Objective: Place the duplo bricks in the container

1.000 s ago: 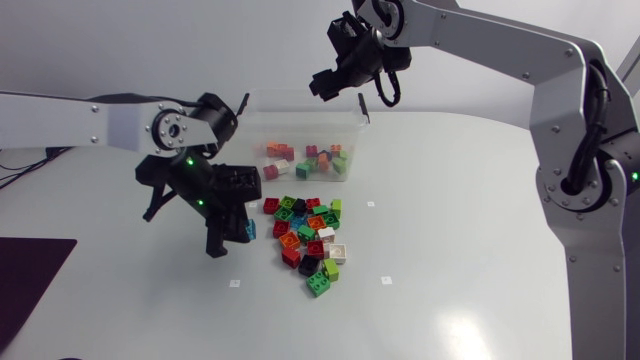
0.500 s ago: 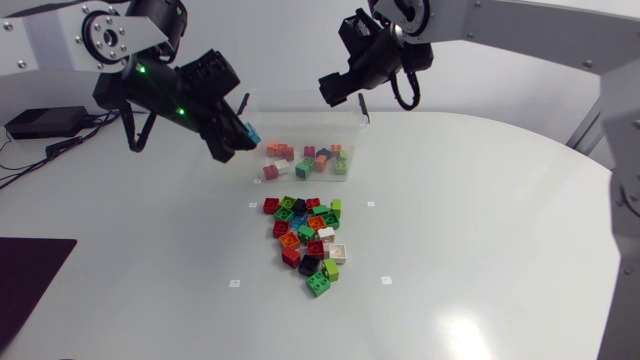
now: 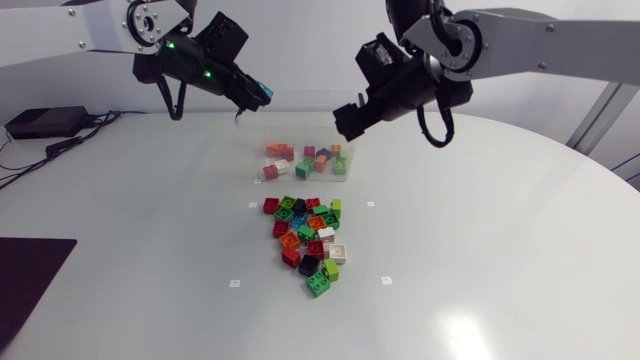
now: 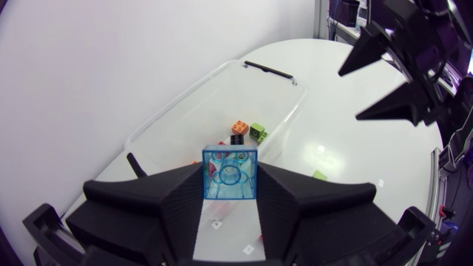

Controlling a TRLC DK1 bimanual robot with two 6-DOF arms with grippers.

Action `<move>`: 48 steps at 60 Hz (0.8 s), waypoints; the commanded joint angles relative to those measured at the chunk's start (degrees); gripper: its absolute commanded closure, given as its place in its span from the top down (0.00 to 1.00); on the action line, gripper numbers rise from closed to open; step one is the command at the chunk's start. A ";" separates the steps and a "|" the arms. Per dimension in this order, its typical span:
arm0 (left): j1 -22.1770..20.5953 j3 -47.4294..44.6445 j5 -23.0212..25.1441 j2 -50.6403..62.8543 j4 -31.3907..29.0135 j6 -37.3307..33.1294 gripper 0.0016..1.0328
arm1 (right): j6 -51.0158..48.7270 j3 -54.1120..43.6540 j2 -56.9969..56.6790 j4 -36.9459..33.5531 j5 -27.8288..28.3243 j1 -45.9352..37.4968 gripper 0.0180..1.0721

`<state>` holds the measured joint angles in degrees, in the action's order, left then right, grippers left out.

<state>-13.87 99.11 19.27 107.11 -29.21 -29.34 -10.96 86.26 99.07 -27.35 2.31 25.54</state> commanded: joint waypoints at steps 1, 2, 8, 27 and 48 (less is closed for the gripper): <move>0.51 3.90 0.42 3.54 2.05 3.42 0.31 | -1.34 -4.70 -3.09 1.51 -0.11 0.30 0.93; 0.51 4.25 0.42 3.81 2.14 3.68 0.31 | -1.43 -5.66 -3.53 1.60 -0.02 0.30 0.93; 0.86 8.91 0.42 7.85 2.23 4.91 0.31 | -1.87 -10.41 -5.55 2.83 -0.11 0.56 0.93; 0.42 16.99 -2.13 15.85 0.82 7.02 0.49 | -2.22 -20.43 -8.72 4.41 -0.02 3.55 0.93; -0.28 16.11 -3.89 11.72 -3.84 6.32 0.95 | 1.38 -22.45 -5.99 1.34 -0.64 6.89 0.93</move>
<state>-14.00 114.89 15.77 122.04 -32.34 -23.92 -11.73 63.90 91.18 -24.34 2.07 31.51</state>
